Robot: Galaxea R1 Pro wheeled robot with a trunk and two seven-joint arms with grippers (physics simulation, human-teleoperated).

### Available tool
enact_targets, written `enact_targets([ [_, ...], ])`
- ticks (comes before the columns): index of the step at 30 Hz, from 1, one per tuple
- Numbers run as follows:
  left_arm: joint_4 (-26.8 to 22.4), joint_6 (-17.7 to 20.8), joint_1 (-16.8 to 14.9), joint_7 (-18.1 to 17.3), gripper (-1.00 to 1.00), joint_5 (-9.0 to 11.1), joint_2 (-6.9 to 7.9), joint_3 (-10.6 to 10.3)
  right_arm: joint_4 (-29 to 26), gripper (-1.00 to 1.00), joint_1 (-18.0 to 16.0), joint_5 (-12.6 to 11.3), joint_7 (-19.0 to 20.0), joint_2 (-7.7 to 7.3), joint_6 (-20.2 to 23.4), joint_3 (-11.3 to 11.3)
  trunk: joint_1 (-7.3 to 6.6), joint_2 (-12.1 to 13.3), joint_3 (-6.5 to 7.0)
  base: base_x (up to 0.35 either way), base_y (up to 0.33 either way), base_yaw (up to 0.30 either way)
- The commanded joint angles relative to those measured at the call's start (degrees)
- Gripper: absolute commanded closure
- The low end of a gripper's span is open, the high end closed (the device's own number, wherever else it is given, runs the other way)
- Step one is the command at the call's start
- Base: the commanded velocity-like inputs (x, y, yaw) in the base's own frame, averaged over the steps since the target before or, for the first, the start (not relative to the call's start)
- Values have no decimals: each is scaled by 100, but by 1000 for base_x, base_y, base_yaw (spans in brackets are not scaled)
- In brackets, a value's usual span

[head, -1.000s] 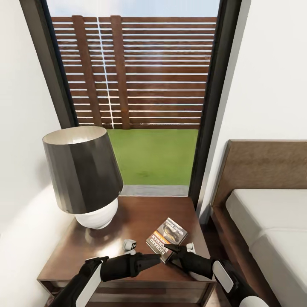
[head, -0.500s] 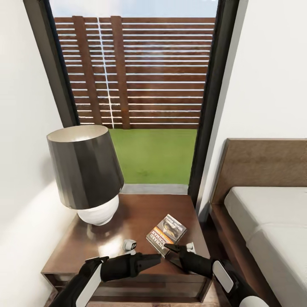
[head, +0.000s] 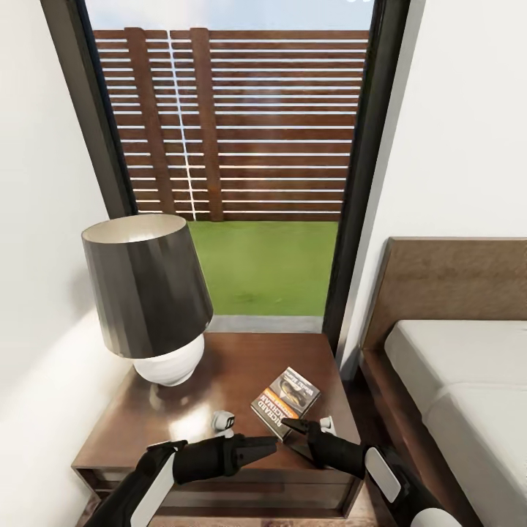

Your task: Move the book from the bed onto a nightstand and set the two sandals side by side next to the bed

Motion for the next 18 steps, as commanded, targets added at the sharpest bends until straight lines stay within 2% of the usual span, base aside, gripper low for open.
enact_targets([
  [1,0,58,-4,4,-100,51,7,-20,2,-100,-2,31,4,2,21,-12,-1,-2,-5,0,0,0],
  [11,0,59,-4,4,-100,51,7,-20,2,-100,-2,30,3,2,19,-12,-1,-2,-5,0,0,0],
  [18,0,59,-4,22,-100,49,-5,-20,2,-100,-2,32,3,2,21,-12,-19,7,150,0,0,0],
])
